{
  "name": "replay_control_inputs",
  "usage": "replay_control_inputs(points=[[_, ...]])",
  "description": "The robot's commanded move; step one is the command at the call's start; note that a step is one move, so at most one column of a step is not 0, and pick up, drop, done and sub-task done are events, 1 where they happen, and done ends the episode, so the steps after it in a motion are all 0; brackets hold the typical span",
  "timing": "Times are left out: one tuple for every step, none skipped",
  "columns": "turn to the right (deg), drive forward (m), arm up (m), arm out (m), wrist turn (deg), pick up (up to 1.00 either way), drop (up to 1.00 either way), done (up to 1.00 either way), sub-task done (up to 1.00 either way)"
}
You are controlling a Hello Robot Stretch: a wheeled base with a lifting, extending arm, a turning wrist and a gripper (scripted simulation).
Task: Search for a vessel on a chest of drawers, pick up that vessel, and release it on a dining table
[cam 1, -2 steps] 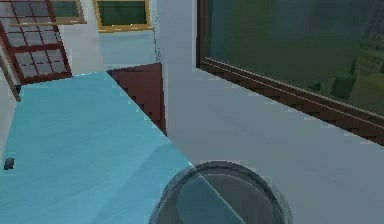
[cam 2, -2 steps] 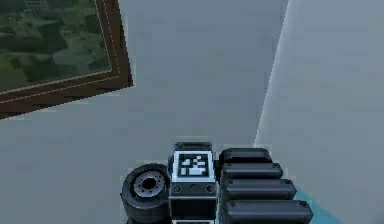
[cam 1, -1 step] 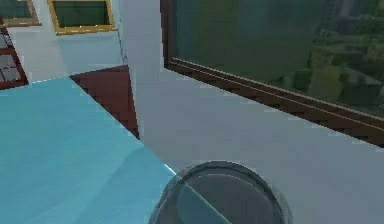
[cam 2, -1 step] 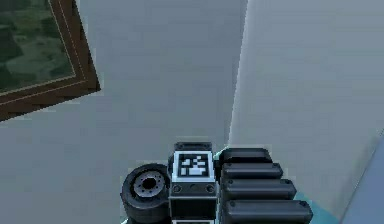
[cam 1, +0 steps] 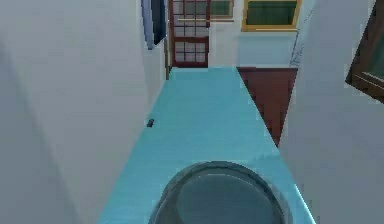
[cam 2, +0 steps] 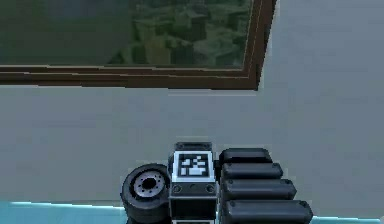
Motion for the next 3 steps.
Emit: replay_control_inputs(points=[[-45.0,0.0,0.0,0.0,0.0,0.0,0.0,0.0,0.0],[-45.0,0.0,0.0,0.0,0.0,0.0,0.0,0.0,0.0],[-21.0,0.0,0.0,0.0,0.0,0.0,0.0,0.0,0.0]])
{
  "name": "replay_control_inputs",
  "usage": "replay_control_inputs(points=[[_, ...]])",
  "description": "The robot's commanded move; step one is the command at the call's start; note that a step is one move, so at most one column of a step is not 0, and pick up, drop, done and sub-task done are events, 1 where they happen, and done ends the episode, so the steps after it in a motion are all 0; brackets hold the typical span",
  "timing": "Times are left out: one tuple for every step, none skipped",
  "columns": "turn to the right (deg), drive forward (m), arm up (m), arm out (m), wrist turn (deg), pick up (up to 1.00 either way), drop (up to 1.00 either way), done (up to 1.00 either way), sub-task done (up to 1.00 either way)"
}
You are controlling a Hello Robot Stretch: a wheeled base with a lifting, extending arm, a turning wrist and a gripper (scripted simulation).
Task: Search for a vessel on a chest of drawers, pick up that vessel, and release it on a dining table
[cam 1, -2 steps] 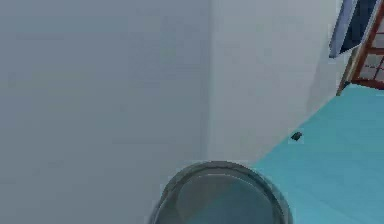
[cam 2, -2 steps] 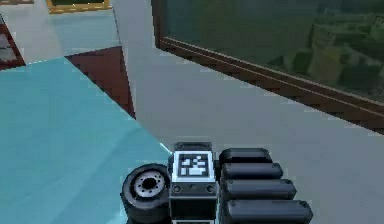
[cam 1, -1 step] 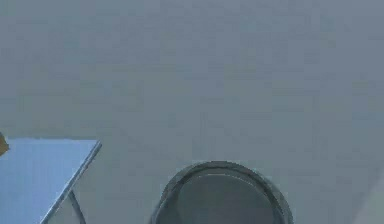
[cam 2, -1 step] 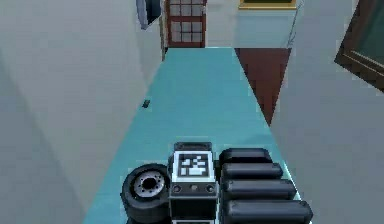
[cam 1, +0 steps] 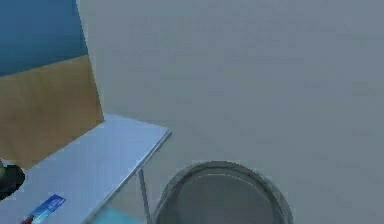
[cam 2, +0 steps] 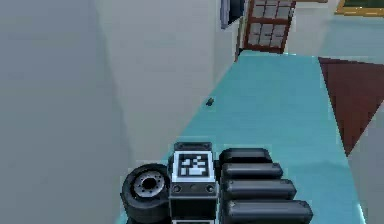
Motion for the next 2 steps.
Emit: replay_control_inputs(points=[[45.0,0.0,0.0,0.0,0.0,0.0,0.0,0.0,0.0],[45.0,0.0,0.0,0.0,0.0,0.0,0.0,0.0,0.0]])
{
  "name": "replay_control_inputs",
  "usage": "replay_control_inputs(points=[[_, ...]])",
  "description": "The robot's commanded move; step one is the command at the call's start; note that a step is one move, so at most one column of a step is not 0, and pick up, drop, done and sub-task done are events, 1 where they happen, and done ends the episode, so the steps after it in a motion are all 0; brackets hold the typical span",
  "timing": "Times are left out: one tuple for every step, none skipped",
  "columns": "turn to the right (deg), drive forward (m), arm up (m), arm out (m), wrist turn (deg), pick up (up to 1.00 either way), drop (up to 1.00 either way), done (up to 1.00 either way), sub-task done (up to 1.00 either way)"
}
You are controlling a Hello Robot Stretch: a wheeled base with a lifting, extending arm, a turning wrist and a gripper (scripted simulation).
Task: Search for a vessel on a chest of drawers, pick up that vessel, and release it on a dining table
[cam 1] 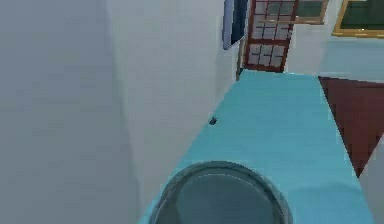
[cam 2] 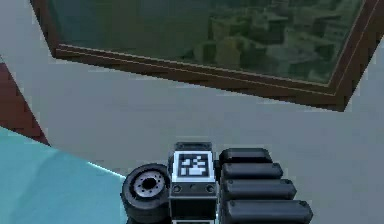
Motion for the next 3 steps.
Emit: replay_control_inputs(points=[[45.0,0.0,0.0,0.0,0.0,0.0,0.0,0.0,0.0],[27.0,0.0,0.0,0.0,0.0,0.0,0.0,0.0,0.0],[-45.0,0.0,0.0,0.0,0.0,0.0,0.0,0.0,0.0]])
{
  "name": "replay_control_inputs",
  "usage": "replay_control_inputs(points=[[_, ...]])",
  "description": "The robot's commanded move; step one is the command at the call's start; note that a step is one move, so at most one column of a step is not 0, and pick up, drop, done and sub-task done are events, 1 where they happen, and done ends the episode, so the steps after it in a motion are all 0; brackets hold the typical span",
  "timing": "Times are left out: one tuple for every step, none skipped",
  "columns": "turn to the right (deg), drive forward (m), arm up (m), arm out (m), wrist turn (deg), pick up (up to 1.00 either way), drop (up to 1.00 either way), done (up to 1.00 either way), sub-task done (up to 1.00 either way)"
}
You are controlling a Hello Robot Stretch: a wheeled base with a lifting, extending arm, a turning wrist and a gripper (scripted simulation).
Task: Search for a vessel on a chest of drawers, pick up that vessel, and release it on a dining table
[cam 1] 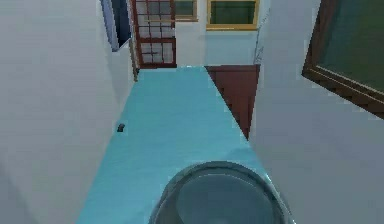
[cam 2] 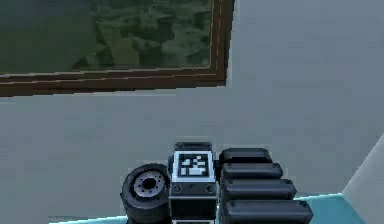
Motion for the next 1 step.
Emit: replay_control_inputs(points=[[-45.0,0.0,0.0,0.0,0.0,0.0,0.0,0.0,0.0]])
